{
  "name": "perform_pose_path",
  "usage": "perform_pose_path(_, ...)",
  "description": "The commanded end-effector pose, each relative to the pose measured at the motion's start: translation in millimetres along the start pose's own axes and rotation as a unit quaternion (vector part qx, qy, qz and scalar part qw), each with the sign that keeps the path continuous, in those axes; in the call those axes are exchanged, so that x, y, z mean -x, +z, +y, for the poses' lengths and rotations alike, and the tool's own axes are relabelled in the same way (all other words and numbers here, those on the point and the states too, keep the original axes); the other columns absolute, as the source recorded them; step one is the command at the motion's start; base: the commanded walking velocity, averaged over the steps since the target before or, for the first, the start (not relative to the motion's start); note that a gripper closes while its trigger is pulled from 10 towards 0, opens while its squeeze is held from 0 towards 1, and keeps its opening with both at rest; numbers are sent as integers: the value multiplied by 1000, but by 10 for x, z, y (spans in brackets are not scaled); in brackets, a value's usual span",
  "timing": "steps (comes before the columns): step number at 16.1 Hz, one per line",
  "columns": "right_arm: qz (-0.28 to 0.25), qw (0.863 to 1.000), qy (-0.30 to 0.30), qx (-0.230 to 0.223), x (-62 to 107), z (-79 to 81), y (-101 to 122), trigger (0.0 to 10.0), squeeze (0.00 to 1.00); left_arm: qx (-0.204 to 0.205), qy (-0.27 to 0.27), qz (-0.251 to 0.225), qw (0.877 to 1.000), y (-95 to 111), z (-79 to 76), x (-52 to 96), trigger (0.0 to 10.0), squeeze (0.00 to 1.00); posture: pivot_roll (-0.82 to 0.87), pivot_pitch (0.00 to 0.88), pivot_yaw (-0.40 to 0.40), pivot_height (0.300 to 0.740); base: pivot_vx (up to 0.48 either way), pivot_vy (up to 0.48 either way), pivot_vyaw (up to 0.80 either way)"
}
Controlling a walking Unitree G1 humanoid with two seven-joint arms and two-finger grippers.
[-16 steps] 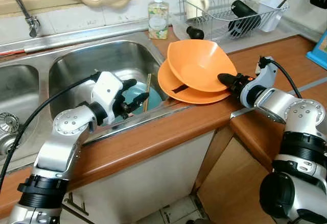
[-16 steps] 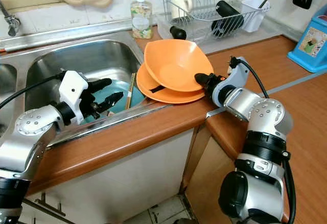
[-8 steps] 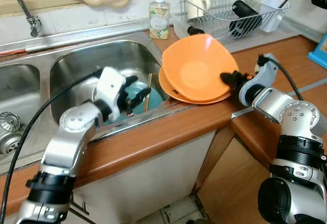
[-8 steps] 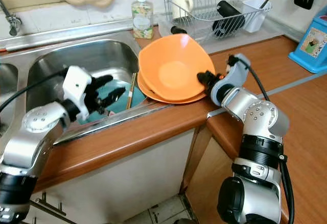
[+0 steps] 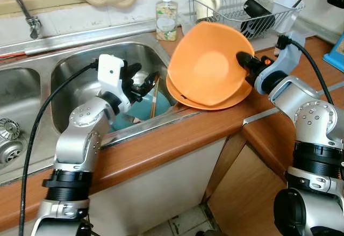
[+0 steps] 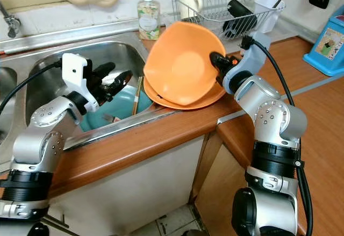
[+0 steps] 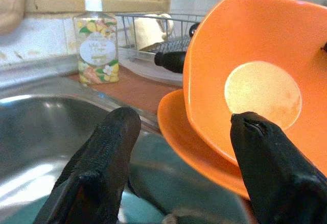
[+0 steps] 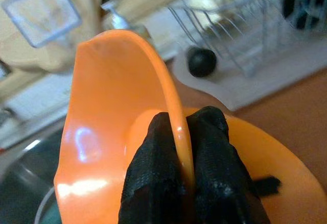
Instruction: Kitchen organization
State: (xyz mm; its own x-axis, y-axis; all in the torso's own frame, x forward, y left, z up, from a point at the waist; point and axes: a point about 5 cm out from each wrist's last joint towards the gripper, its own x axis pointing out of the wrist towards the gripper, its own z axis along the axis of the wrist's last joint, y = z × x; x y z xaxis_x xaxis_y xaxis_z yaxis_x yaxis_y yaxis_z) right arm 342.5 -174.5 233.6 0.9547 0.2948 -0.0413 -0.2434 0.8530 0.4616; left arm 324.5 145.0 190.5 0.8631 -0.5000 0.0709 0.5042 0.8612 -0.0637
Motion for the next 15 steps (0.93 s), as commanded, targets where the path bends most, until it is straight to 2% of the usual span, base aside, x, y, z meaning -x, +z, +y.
perform_pose_path(1,-33,999,40,6,31,139,120,0,0,20,5,4,1000,-17,19,-15,10000,0,-135,0,36,740,0,0,0)
perform_pose_path(4,-51,994,92,-8,68,317,158,0,0,47,5,8,999,-82,-8,-56,10000,0,-146,0,43,740,0,0,0)
perform_pose_path(7,-58,989,135,-28,107,470,148,0,0,114,-17,-14,993,-46,-50,-94,10000,0,-150,0,50,740,0,0,0)
perform_pose_path(8,-54,986,153,-35,117,535,113,0,0,159,-36,-24,986,-37,-78,-104,10000,0,-146,0,51,740,0,0,0)
perform_pose_path(10,-54,983,166,-50,115,579,90,0,0,190,-40,-26,981,-51,-74,-114,10000,0,-139,0,53,740,0,0,0)
perform_pose_path(11,-55,981,174,-66,116,612,80,0,0,227,-33,-36,973,-59,-51,-127,10000,0,-137,0,54,740,0,0,0)
perform_pose_path(13,-50,981,176,-59,117,639,51,0,0,304,-51,-70,949,3,-55,-125,10000,0,-141,0,57,740,0,0,0)
perform_pose_path(14,-44,983,173,-53,113,645,22,0,0,332,-68,-83,937,44,-81,-118,10000,0,-140,0,56,740,0,0,0)
perform_pose_path(15,-39,984,169,-44,107,649,-4,0,0,344,-79,-89,931,66,-97,-114,10000,0,-141,0,57,740,0,0,0)
